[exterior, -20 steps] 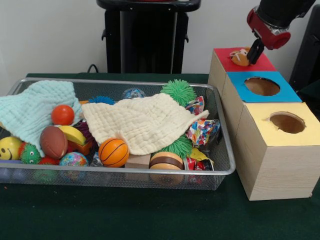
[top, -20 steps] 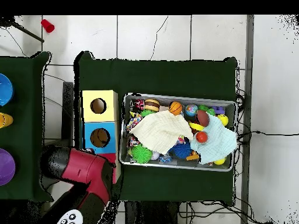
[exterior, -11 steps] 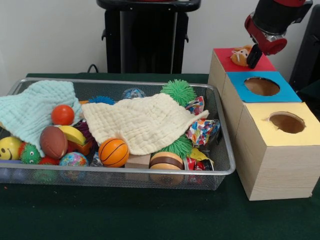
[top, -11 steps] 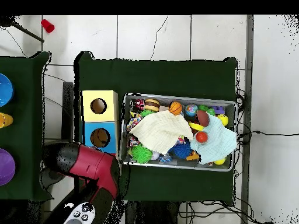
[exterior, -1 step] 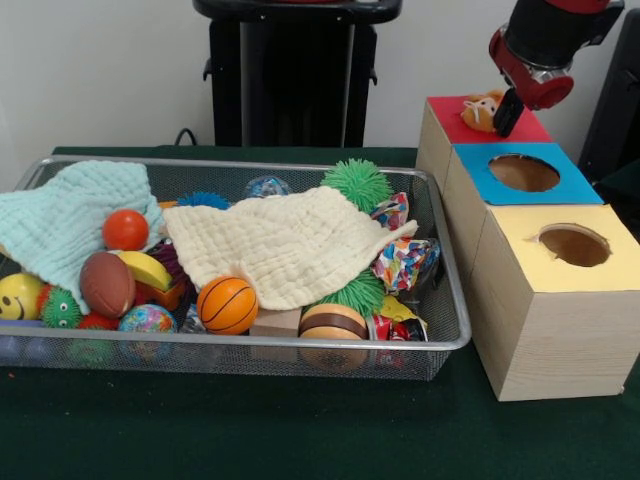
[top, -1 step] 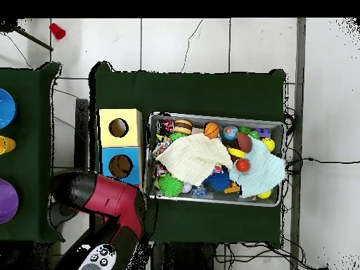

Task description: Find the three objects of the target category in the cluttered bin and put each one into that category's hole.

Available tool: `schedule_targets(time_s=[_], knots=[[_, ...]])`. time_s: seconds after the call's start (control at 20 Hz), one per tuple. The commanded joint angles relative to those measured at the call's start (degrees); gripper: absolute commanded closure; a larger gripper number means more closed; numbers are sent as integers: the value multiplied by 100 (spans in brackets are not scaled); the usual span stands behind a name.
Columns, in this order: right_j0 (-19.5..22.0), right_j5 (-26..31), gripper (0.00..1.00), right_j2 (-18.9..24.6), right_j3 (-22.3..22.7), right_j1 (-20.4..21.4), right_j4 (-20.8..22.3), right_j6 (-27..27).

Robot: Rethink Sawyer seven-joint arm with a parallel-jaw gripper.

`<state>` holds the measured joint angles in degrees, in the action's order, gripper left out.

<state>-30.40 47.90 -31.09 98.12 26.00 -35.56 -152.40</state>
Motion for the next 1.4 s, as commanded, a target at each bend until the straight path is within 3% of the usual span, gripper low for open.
schedule_targets(time_s=[0.05,0.65,1.4], knots=[[293,253,100,673,582,-4,136,-634],[86,1006,100,377,379,540,430,-910],[59,394,100,444,654,19,532,-962]])
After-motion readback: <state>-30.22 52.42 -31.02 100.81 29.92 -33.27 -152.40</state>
